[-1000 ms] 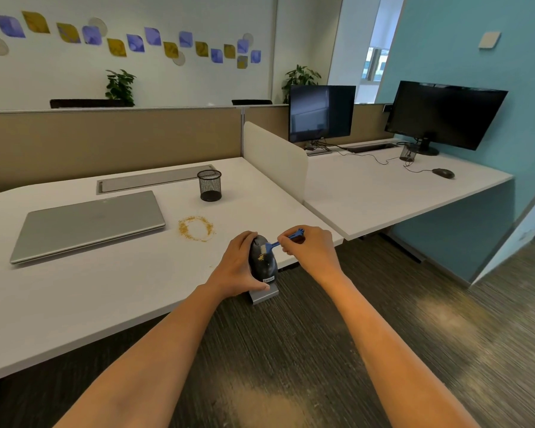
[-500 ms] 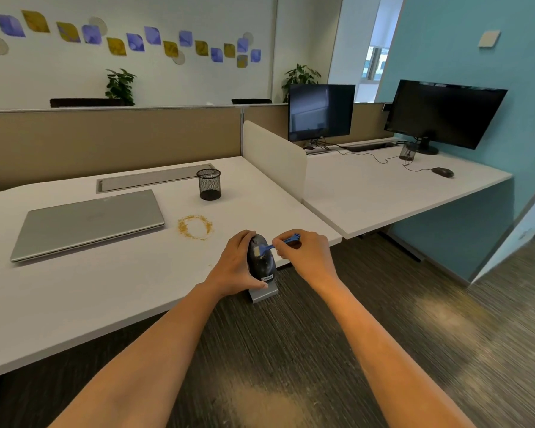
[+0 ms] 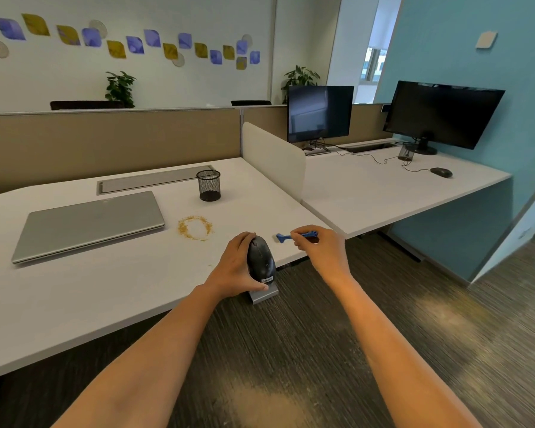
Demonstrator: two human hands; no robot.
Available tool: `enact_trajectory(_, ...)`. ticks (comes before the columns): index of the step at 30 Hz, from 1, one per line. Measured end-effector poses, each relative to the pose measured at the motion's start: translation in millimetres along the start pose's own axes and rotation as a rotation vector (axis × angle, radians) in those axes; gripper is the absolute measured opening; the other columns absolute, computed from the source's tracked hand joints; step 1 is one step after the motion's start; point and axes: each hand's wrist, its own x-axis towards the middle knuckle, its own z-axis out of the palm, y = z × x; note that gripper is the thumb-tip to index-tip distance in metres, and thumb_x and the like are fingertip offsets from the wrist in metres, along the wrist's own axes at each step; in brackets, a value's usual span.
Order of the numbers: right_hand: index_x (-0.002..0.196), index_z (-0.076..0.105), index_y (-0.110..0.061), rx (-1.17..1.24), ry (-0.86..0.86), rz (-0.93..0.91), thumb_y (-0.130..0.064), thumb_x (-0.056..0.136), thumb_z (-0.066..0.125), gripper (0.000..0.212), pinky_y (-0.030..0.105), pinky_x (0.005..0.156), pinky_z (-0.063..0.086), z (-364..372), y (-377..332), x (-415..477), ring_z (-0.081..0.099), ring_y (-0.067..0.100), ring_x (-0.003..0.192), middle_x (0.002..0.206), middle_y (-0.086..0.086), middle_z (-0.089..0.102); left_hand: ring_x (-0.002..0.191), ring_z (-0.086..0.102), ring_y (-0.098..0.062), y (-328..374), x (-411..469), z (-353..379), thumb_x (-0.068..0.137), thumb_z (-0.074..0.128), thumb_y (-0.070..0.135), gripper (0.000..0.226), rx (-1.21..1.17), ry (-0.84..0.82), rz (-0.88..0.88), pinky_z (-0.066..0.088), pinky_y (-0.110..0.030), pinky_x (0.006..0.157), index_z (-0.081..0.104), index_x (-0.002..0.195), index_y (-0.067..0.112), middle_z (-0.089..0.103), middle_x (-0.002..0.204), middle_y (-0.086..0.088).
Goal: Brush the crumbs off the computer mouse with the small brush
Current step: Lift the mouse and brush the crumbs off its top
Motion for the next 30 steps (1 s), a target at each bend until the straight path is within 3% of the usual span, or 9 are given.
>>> enact_trajectory(3, 0.099, 0.072, -0.014, -0.016, -0.058, -0.047, -0.02, 0.085, 0.065, 0.017, 0.006, 0.07, 0.05, 8.3, -5.7, 4.8, 0.065, 0.002, 0.077, 0.089, -0.002, 0.07, 0.13, 0.024, -0.017, 2.5, -0.1, 2.2, 0.052, 0.079, 0.051, 0.108, -0.004, -0.013, 0.002, 0.024, -0.025, 0.103, 0.02, 0.138, 0.023, 0.022, 0.145, 0.001)
enact_trajectory(7, 0.101, 0.072, -0.007, -0.045, -0.119, -0.041, -0.015, 0.084, 0.065, 0.019, 0.021, 0.081, 0.054, 19.0, -13.4, 10.9, 0.067, 0.016, 0.083, 0.097, 0.01, 0.073, 0.124, 0.024, -0.008, 6.4, -1.7, 1.6, 0.05, 0.078, 0.051, 0.103, -0.042, 0.004, 0.025, 0.025, -0.024, 0.103, 0.02, 0.133, 0.035, 0.025, 0.141, 0.005)
enact_trajectory(11, 0.101, 0.072, -0.01, -0.104, -0.168, -0.085, -0.019, 0.085, 0.065, 0.02, 0.006, 0.074, 0.046, 18.0, -17.2, 7.6, 0.063, 0.007, 0.084, 0.101, 0.007, 0.073, 0.129, 0.023, -0.014, 3.7, -0.5, -3.0, 0.049, 0.078, 0.051, 0.107, -0.026, 0.029, 0.005, 0.023, -0.023, 0.102, 0.022, 0.137, 0.024, 0.024, 0.142, 0.002)
enact_trajectory(17, 0.101, 0.071, -0.018, -0.313, -0.373, -0.127, -0.023, 0.086, 0.062, 0.018, 0.002, 0.073, 0.036, -3.7, -11.8, -8.6, 0.057, 0.001, 0.09, 0.106, 0.0, 0.071, 0.132, 0.023, -0.021, -4.7, 0.7, -9.8, 0.053, 0.084, 0.042, 0.11, -0.001, 0.028, -0.025, 0.025, -0.031, 0.107, 0.021, 0.14, 0.018, 0.022, 0.145, -0.004)
enact_trajectory(21, 0.103, 0.071, -0.019, -0.308, -0.297, -0.182, -0.026, 0.086, 0.062, 0.02, 0.0, 0.072, 0.039, -10.2, -13.6, -11.5, 0.057, -0.002, 0.089, 0.105, -0.002, 0.071, 0.133, 0.022, -0.02, -4.3, 1.5, -9.4, 0.053, 0.083, 0.044, 0.11, -0.002, 0.011, -0.025, 0.025, -0.031, 0.108, 0.02, 0.14, 0.018, 0.021, 0.146, -0.003)
enact_trajectory(25, 0.106, 0.07, -0.016, -0.27, -0.202, -0.292, -0.021, 0.087, 0.062, 0.021, 0.013, 0.083, 0.044, 3.9, -24.1, -9.9, 0.063, 0.011, 0.096, 0.105, 0.004, 0.072, 0.132, 0.022, -0.018, 2.0, 1.8, -6.2, 0.05, 0.078, 0.048, 0.11, -0.027, 0.009, -0.015, 0.021, -0.025, 0.104, 0.021, 0.139, 0.018, 0.022, 0.145, -0.002)
enact_trajectory(30, 0.111, 0.067, -0.012, -0.447, -0.332, -0.436, -0.017, 0.089, 0.058, 0.024, 0.025, 0.093, 0.047, 8.7, -15.1, -21.1, 0.061, 0.015, 0.104, 0.112, 0.005, 0.068, 0.133, 0.023, -0.02, -1.0, 5.0, -10.2, 0.052, 0.086, 0.037, 0.112, -0.028, 0.07, -0.025, 0.023, -0.027, 0.106, 0.021, 0.14, 0.013, 0.024, 0.145, -0.006)
